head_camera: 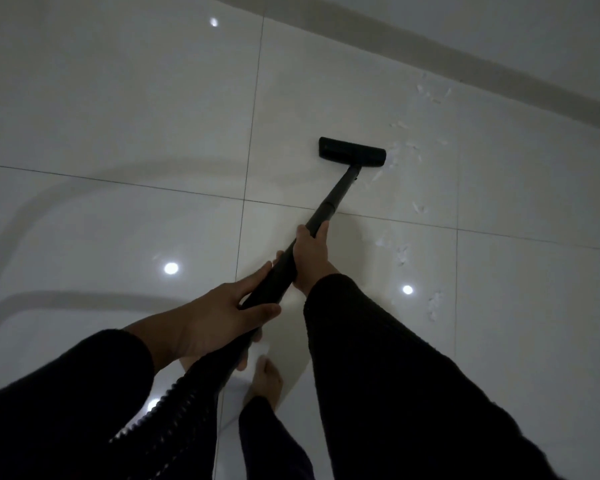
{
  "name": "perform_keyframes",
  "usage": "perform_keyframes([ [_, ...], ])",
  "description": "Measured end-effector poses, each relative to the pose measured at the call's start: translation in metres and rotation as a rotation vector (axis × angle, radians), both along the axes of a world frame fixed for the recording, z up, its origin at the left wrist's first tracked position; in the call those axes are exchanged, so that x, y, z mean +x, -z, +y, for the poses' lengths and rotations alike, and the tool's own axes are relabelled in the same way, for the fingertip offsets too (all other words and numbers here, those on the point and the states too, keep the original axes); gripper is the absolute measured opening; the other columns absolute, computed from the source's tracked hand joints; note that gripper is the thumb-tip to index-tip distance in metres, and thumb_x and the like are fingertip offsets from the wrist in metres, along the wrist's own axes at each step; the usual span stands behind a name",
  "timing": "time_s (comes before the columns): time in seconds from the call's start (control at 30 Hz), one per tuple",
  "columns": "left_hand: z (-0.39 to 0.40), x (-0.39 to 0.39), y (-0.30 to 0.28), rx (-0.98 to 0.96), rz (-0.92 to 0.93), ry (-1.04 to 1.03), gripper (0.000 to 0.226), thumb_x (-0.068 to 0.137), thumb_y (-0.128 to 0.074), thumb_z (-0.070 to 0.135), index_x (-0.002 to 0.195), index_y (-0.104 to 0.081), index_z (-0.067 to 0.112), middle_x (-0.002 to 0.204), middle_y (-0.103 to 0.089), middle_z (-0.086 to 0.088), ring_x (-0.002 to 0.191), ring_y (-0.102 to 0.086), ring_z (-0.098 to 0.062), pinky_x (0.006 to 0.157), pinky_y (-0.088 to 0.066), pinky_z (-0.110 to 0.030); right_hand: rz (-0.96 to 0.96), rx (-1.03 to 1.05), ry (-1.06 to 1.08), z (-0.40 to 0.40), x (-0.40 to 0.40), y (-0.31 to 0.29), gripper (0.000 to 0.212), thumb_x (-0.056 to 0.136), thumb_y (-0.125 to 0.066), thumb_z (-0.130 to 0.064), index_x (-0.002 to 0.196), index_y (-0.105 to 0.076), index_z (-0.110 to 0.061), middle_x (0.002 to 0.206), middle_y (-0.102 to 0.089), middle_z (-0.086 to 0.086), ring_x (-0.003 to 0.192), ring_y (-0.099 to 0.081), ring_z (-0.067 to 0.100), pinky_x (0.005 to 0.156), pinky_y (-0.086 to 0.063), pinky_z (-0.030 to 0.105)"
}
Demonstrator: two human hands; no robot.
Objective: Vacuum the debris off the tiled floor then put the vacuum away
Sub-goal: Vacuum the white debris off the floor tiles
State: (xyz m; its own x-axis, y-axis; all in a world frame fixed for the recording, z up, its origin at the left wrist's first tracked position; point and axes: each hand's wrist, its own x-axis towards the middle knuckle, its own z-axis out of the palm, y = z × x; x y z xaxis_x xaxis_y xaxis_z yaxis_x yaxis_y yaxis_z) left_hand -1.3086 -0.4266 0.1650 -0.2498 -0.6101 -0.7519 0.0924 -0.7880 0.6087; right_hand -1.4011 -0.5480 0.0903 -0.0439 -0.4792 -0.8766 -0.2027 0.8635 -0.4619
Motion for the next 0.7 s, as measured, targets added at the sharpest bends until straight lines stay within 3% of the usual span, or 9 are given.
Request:
perform_keyframes([
  [0.2, 0.026, -0.038, 0.000, 0.030, -0.042, -0.026, 0.073, 0.091, -0.055, 0.031, 0.140, -0.007, 0.055, 0.078, -0.063, -0.014, 0.047, -0.062, -0.022, 0.053, -0.053, -0.031, -0.032, 0.028, -0.031, 0.023, -0.034, -0.003, 0.064, 0.102, -0.041, -0.023, 0.151, -0.007, -0.047, 0.114, -0.035, 0.001, 0.086, -0.057, 0.025, 0.077, -0.054, 0.037],
  [0.33, 0.040, -0.064, -0.001, -0.013, -0.122, 0.002, 0.071, 0.091, -0.054, 0.035, 0.142, -0.008, 0.052, 0.078, -0.061, 0.002, 0.045, -0.063, -0.007, 0.057, -0.050, -0.026, -0.030, 0.016, -0.050, 0.035, -0.057, -0.004, 0.065, 0.102, -0.041, -0.021, 0.152, -0.006, -0.045, 0.122, -0.035, 0.003, 0.081, -0.058, 0.023, 0.077, -0.053, 0.037],
  [0.43, 0.049, -0.079, -0.003, -0.018, -0.146, 0.003, 0.070, 0.091, -0.054, 0.036, 0.143, -0.009, 0.050, 0.077, -0.059, 0.006, 0.045, -0.062, -0.002, 0.059, -0.048, -0.024, -0.039, -0.037, -0.083, 0.044, -0.073, -0.005, 0.052, 0.102, -0.041, -0.018, 0.150, -0.021, -0.027, 0.127, -0.039, 0.009, 0.079, -0.059, 0.025, 0.078, -0.051, 0.041],
  [0.5, 0.055, -0.086, -0.006, -0.014, -0.145, 0.001, 0.070, 0.091, -0.054, 0.036, 0.143, -0.010, 0.050, 0.076, -0.061, 0.004, 0.045, -0.062, -0.002, 0.060, -0.048, -0.025, -0.035, -0.031, -0.117, 0.050, -0.080, -0.006, 0.038, 0.101, -0.042, -0.014, 0.137, -0.032, -0.020, 0.138, -0.036, 0.009, 0.095, -0.060, 0.030, 0.083, -0.053, 0.043],
  [0.57, 0.061, -0.092, -0.007, -0.008, -0.144, -0.008, 0.070, 0.092, -0.054, 0.034, 0.143, -0.010, 0.049, 0.075, -0.062, 0.003, 0.044, -0.061, -0.002, 0.059, -0.048, -0.023, -0.046, 0.015, -0.068, 0.055, -0.086, -0.007, 0.060, 0.100, -0.043, -0.015, 0.151, -0.018, -0.033, 0.135, -0.035, 0.006, 0.100, -0.058, 0.031, 0.084, -0.054, 0.041],
  [0.7, 0.071, -0.100, -0.006, 0.012, -0.135, -0.009, 0.071, 0.092, -0.054, 0.033, 0.143, -0.008, 0.049, 0.074, -0.063, 0.001, 0.045, -0.061, -0.003, 0.056, -0.049, -0.022, -0.052, 0.025, -0.059, 0.067, -0.092, -0.005, 0.067, 0.101, -0.042, -0.017, 0.153, -0.008, -0.042, 0.125, -0.033, 0.004, 0.097, -0.058, 0.030, 0.084, -0.054, 0.041],
])
